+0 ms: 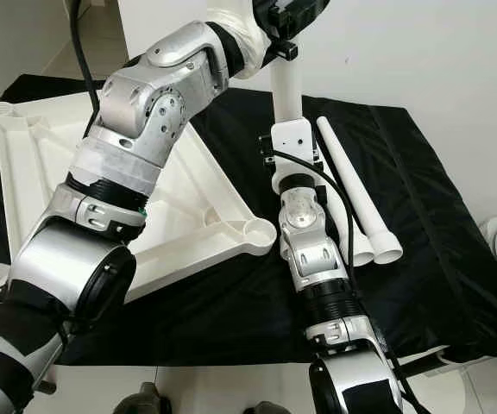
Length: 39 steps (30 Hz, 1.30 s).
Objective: Building children table
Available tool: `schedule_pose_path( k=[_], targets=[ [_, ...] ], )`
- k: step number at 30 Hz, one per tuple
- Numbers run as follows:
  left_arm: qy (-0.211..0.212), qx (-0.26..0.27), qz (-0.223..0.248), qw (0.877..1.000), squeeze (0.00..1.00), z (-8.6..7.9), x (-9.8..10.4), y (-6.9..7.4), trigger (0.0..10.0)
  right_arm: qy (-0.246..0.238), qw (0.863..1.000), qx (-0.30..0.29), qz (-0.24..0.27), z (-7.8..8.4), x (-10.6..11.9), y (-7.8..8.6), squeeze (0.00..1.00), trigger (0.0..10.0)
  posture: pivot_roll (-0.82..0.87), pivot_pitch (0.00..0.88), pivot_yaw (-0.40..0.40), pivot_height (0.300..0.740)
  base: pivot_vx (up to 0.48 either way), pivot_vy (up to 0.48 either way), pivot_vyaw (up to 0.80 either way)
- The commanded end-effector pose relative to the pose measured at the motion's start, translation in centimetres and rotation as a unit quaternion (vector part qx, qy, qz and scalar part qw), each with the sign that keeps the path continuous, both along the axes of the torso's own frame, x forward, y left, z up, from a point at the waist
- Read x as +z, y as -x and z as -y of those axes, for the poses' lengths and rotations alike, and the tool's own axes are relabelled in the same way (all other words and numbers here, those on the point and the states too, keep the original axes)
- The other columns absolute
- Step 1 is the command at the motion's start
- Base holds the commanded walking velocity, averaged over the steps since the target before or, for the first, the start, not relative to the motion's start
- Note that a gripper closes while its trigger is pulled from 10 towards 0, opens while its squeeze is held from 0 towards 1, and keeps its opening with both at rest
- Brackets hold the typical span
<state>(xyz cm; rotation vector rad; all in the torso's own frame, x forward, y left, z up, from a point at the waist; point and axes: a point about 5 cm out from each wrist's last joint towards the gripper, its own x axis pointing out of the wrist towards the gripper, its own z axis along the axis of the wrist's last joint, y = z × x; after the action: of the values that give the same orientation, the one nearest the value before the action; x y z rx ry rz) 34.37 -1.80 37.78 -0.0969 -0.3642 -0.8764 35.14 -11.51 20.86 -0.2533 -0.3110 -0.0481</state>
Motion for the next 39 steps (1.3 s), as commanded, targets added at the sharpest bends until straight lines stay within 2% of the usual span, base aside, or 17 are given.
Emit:
schedule_pose_path(
  k=[1,6,7,9,14,15,19,23,27,28,29,32,33,34,35,39],
  targets=[
    [-0.006,-0.005,0.016,1.000,0.00,0.8,0.9,0.8,10.0,0.005,1.000,-0.010,0.001,0.3,0.1,-0.2,0.00,10.0,0.05,0.000,-0.050,0.740,0.000,0.000,0.00],
    [-0.009,-0.003,0.016,1.000,0.00,0.8,0.8,0.8,10.0,0.003,1.000,-0.011,0.002,0.3,0.1,-0.3,0.00,10.0,0.05,0.000,-0.051,0.740,0.000,0.000,0.00],
    [0.003,-0.020,0.007,1.000,1.00,0.9,0.7,1.0,10.0,-0.005,1.000,-0.012,0.002,0.4,0.2,-0.3,0.00,10.0,0.05,0.000,-0.051,0.740,0.000,0.000,0.00],
    [0.007,-0.042,0.004,0.999,1.00,1.0,0.5,1.2,10.0,-0.016,1.000,-0.012,0.001,0.4,0.3,-0.4,0.00,10.0,0.05,0.000,-0.051,0.740,0.000,0.000,0.00],
    [0.009,-0.054,0.011,0.998,1.00,0.9,0.6,1.4,10.0,-0.031,0.999,-0.012,0.001,0.5,0.3,-0.4,0.00,10.0,0.05,0.000,-0.050,0.740,0.000,0.000,0.00],
    [0.013,-0.061,0.019,0.998,0.00,0.7,0.7,1.6,10.0,-0.040,0.999,-0.011,0.000,0.5,0.4,-0.4,0.00,10.0,0.05,0.000,-0.049,0.740,0.000,0.000,0.00],
    [0.019,-0.072,0.029,0.997,0.00,0.5,0.8,1.9,10.0,-0.054,0.998,-0.012,-0.002,0.6,0.3,-0.4,0.00,10.0,0.05,0.000,-0.048,0.740,0.000,0.000,0.00],
    [0.019,-0.049,0.055,0.997,0.00,-1.3,0.8,1.2,10.0,-0.067,0.998,-0.011,-0.002,0.8,0.4,-0.3,0.00,10.0,0.05,0.000,-0.046,0.740,0.000,0.000,0.00],
    [0.030,-0.037,0.051,0.998,0.00,-3.1,0.5,0.4,10.0,-0.098,0.995,-0.011,-0.009,1.1,0.2,-0.3,0.00,10.0,0.05,0.000,-0.046,0.740,0.000,0.000,0.00],
    [0.030,-0.037,0.051,0.998,0.00,-3.1,0.5,0.4,10.0,-0.098,0.995,-0.011,-0.009,1.1,0.2,-0.3,0.00,10.0,0.05,0.000,-0.046,0.740,0.000,0.000,0.00],
    [0.019,-0.023,0.049,0.998,0.00,-4.3,-0.1,-0.1,10.0,-0.117,0.993,-0.011,-0.012,1.5,0.1,-0.1,0.00,10.0,0.05,0.000,-0.047,0.740,0.000,0.000,0.00],
    [0.015,-0.018,0.049,0.999,0.00,-4.6,-0.4,-0.2,10.0,-0.121,0.992,-0.011,-0.012,1.7,0.1,-0.1,0.00,10.0,0.05,0.000,-0.047,0.740,0.000,0.000,0.00],
    [-0.002,-0.011,0.063,0.998,0.00,-5.1,-1.0,-0.1,10.0,-0.132,0.991,-0.007,-0.016,1.9,-0.1,0.1,0.00,10.0,0.06,0.000,-0.050,0.740,0.000,0.000,0.00],
    [-0.002,-0.011,0.063,0.998,0.00,-5.1,-1.0,-0.1,10.0,-0.132,0.991,-0.007,-0.016,1.9,-0.1,0.1,0.00,10.0,0.06,0.000,-0.050,0.740,0.000,0.000,0.00],
    [-0.024,-0.010,0.081,0.996,0.00,-5.6,-2.0,0.1,10.0,-0.151,0.988,-0.003,-0.021,2.3,-0.5,0.3,0.00,10.0,0.06,0.000,-0.050,0.740,0.000,0.000,0.00],
    [-0.048,-0.001,0.117,0.992,0.00,-6.5,-3.1,0.5,10.0,-0.177,0.984,0.000,-0.026,3.0,-0.9,0.6,0.00,10.0,0.06,0.000,-0.052,0.740,0.000,0.000,0.00]
  ],
)
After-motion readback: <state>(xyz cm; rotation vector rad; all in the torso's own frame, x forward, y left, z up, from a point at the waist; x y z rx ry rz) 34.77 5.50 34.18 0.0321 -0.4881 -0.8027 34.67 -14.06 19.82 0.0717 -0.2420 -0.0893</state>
